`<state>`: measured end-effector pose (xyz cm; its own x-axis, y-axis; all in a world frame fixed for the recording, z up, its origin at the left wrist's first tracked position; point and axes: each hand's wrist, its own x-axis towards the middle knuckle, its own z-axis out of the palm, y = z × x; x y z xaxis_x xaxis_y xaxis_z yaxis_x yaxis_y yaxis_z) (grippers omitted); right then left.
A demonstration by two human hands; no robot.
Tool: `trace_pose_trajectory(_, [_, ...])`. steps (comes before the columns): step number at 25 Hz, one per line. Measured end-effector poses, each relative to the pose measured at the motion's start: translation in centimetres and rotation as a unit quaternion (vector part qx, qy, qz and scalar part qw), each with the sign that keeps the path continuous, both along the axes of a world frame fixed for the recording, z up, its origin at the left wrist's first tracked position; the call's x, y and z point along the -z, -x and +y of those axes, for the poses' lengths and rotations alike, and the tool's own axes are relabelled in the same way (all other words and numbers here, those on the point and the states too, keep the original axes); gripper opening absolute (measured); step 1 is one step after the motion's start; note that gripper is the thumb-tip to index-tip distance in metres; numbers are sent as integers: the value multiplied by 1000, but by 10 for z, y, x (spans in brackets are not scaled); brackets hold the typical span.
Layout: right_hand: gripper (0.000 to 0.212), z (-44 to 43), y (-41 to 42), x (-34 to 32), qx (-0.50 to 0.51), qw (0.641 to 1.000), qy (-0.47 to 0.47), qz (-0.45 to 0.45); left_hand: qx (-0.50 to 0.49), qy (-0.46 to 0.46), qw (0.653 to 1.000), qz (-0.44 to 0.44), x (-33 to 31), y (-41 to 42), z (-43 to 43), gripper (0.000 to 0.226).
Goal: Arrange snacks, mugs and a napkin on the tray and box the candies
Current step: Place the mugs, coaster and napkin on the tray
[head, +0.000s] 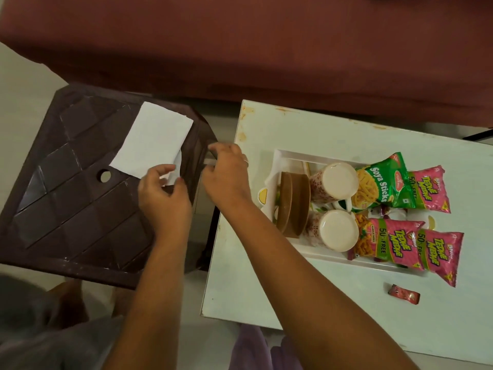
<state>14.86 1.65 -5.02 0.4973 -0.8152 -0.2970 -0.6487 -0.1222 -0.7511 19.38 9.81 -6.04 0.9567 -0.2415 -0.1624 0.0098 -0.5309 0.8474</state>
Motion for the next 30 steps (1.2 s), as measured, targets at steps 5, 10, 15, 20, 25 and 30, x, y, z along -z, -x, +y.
trace_pose_trajectory(5, [49,3,-39,7,-43,998,-42,-20,37,-130,988,-76,11,-50,-3,36])
trace_pose_trajectory(10, [51,6,-57,12,-77,996,-48,-4,106,-282,953,-42,22,-83,-22,57])
trace_pose_trajectory(15, [45,-1,-63,19,-13,998,-54,-17,108,-312,943,-32,20,-100,-30,69])
trace_pose_trajectory(20, [47,0,-68,24,13,999,-41,-23,78,-321,944,-5,13,-93,-36,75])
trace_pose_trajectory(25, [53,-3,-70,27,26,999,-40,-22,51,-224,973,-11,12,-75,-34,55])
trace_pose_trajectory(30, [63,-10,-62,19,109,980,-140,-92,32,-128,991,30,4,-67,-28,25])
